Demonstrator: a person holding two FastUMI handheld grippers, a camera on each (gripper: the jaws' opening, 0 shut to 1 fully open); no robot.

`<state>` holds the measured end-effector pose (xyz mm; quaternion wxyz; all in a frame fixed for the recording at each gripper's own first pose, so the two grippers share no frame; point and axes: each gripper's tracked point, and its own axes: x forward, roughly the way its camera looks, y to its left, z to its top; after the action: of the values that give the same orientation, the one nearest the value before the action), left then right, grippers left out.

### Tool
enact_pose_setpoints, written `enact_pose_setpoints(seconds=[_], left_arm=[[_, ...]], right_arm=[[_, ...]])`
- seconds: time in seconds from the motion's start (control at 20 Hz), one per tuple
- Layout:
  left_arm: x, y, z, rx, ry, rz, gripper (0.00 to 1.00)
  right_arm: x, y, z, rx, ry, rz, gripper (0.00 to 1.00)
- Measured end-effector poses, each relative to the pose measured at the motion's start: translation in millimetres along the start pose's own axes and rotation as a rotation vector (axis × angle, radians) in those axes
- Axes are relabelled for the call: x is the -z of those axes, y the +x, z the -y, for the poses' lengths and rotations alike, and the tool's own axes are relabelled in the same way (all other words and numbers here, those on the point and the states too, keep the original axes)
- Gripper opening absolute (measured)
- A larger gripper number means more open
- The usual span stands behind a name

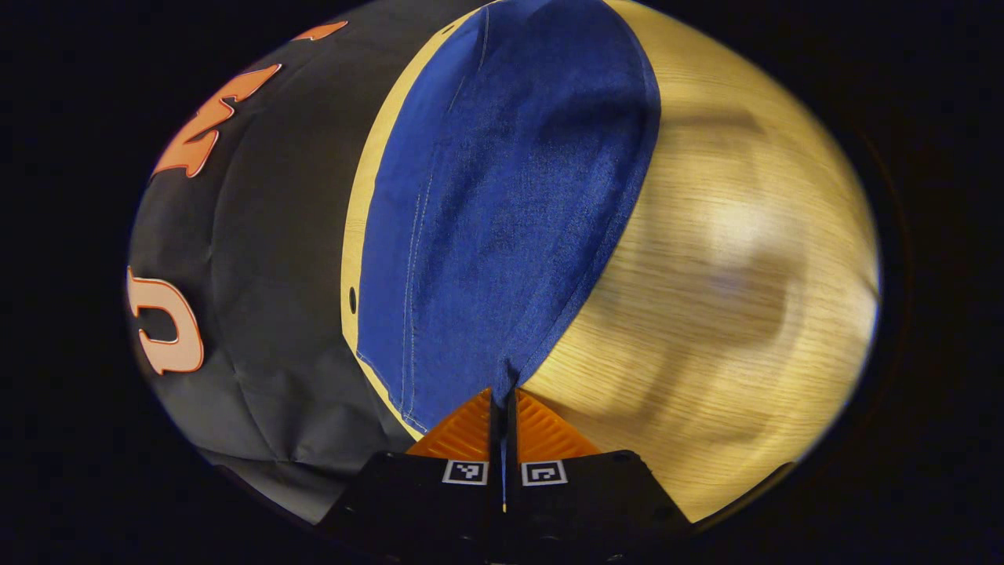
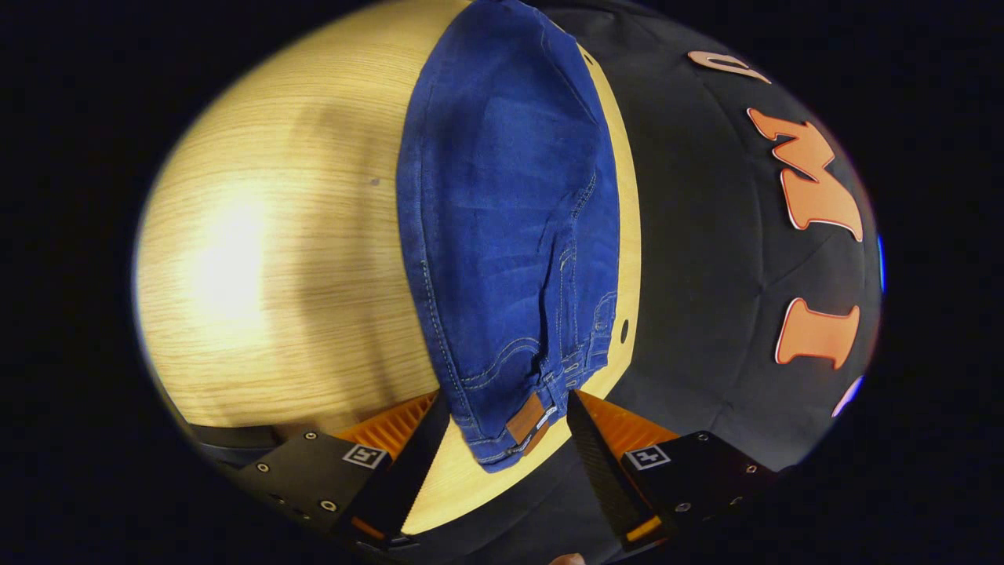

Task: Grasp the waist and the cuffs of the jeans and fold them to make the two legs overlap; first hold the waist and fold one-third of the jeans toward the cuffs, then hold the cuffs and fold the remaining one-third in the same direction to finish folding.

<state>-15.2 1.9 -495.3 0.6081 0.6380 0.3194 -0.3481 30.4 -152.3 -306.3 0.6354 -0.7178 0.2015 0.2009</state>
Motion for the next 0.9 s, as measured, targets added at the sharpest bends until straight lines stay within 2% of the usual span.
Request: enact_pose_setpoints(seconds=[0.25, 0.35, 0.4, 0.5, 0.6, 0.65, 0.75, 0.9], left_arm=[[0, 0, 1, -0.001, -0.003, 0.004, 0.01], [-2, -1, 1, 0.000, -0.014, 0.008, 0.01], [-2, -1, 1, 0.000, -0.013, 0.010, 0.01], [-2, -2, 2, 0.000, -0.017, 0.011, 0.01], [-1, -2, 3, 0.013, -0.021, 0.010, 0.01], [-1, -2, 3, 0.022, -0.020, 0.014, 0.04], [2, -2, 8, 0.056, -0.043, 0.015, 0.01], [5, -1, 12, 0.099, -0.073, 0.018, 0.04]], right_arm=[[-11, 26, 18, 0.019, -0.009, -0.002, 0.89], [-9, 31, 6, -0.051, 0.021, -0.037, 0.85], [-8, 30, -4, -0.087, 0.007, -0.045, 0.64], [-11, 25, -6, -0.077, -0.070, -0.035, 0.22], [-11, 28, -6, -0.092, -0.045, -0.049, 0.09], [-10, 27, -7, -0.120, -0.002, -0.054, 0.08], [-6, 28, -7, -0.165, 0.056, -0.054, 0.08], [-10, 21, -2, -0.209, 0.073, -0.045, 0.08]])
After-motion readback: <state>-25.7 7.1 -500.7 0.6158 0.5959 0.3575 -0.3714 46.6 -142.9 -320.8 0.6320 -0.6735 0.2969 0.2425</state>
